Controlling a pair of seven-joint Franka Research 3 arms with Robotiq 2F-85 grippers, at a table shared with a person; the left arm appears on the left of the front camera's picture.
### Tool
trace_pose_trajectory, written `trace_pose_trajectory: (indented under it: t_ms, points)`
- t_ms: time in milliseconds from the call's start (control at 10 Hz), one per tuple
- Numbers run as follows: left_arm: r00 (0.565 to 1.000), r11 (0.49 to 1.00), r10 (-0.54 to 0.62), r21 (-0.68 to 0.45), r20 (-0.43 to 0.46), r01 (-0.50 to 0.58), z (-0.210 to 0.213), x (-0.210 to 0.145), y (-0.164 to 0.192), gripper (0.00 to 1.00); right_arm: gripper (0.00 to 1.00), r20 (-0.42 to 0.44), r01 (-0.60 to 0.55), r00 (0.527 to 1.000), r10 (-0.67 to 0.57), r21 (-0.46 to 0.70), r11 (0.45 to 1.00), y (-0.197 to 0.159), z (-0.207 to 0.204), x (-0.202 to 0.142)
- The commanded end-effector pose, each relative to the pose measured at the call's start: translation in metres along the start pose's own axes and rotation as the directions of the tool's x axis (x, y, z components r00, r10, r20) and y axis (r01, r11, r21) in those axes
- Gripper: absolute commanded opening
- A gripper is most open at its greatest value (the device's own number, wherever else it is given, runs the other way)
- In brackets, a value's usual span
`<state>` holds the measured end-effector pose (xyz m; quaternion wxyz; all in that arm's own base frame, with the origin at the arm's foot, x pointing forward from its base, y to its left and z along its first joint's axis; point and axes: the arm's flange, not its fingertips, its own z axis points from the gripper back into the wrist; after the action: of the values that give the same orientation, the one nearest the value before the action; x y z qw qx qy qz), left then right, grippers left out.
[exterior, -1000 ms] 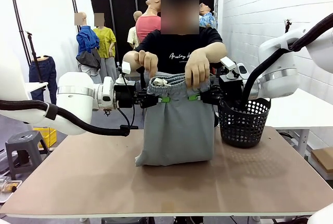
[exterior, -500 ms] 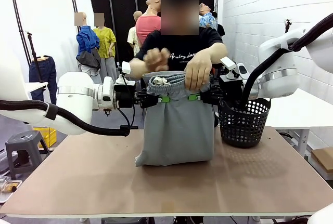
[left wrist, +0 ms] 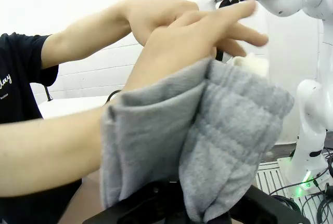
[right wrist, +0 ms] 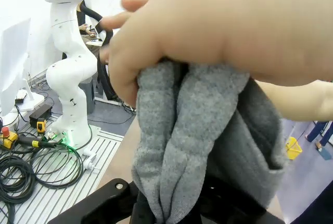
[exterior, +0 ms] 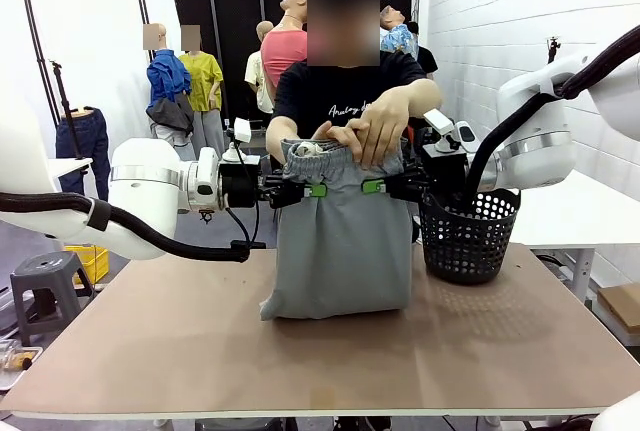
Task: Fold the training pants.
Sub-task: Release the ends of the Training pants and then grab the overlapped ends.
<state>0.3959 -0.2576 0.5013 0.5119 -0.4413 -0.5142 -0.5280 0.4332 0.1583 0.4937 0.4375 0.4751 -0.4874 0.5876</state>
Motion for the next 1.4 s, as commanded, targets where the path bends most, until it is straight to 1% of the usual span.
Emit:
trace_pose_trajectory:
  t_ms: [0,1300]
  points:
    - [1.0,1.0,-0.006,0.006,0.002,0.006,-0.0001,0.0039,-0.0009,0.0,0.0,0.011,-0.009,1.0,0.009,0.008,1.0,0.0021,-0.0006,0.001]
    - [1.0,1.0,-0.006,0.006,0.002,0.006,-0.0001,0.0039,-0.0009,0.0,0.0,0.011,-0.009,1.0,0.009,0.008,1.0,0.0021,-0.0006,0.001]
